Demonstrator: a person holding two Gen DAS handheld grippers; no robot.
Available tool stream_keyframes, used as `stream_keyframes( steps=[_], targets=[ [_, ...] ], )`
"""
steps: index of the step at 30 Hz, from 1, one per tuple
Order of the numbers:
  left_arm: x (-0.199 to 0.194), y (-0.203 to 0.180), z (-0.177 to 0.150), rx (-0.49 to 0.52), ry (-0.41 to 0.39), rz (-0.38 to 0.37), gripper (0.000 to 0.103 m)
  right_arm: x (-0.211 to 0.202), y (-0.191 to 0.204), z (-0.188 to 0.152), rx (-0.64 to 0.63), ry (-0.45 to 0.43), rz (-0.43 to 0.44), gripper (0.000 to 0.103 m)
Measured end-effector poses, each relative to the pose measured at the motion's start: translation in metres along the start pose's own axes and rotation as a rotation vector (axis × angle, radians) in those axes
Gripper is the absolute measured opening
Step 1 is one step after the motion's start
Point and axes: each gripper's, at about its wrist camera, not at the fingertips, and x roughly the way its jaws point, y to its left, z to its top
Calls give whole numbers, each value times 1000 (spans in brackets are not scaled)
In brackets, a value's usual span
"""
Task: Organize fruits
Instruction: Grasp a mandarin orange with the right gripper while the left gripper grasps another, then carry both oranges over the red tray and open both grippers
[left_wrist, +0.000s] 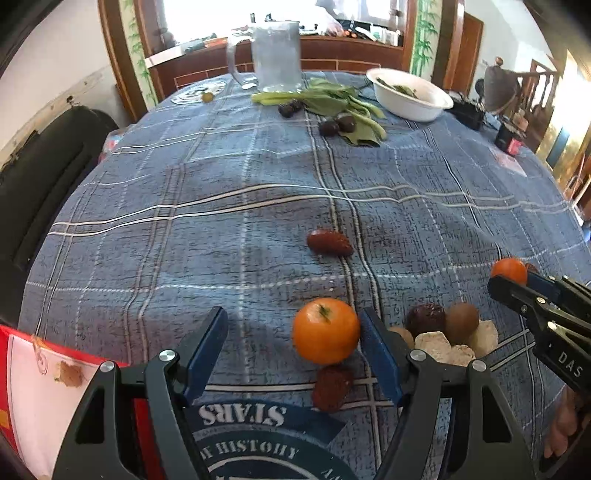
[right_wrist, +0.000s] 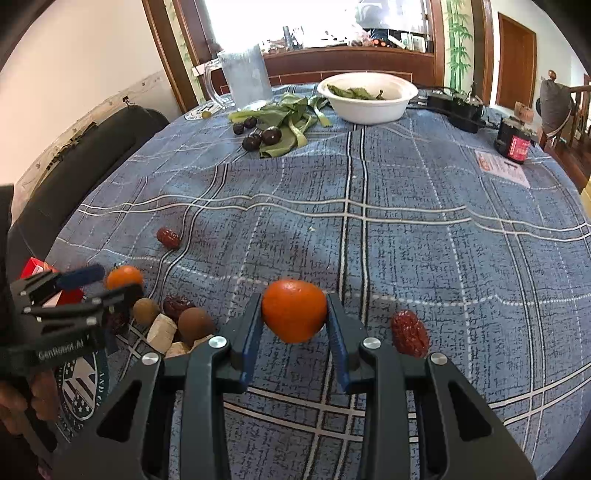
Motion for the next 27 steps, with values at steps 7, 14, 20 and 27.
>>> stream_keyframes(
  steps=[7, 14, 20, 27],
  targets=[
    [1, -6, 0, -10, 3, -75, 35, -2, 1, 0, 4, -7, 6, 35],
    [-21, -6, -9, -27, -30, -88, 35, -12, 7, -1, -23, -67, -9, 35],
    [-94, 14, -37, -76, -155, -121, 35, -33, 9, -1, -58, -223, -88, 35],
    [-161, 75, -106, -143, -260, 20, 35, -39, 1, 1, -59, -302, -142, 35]
  ],
)
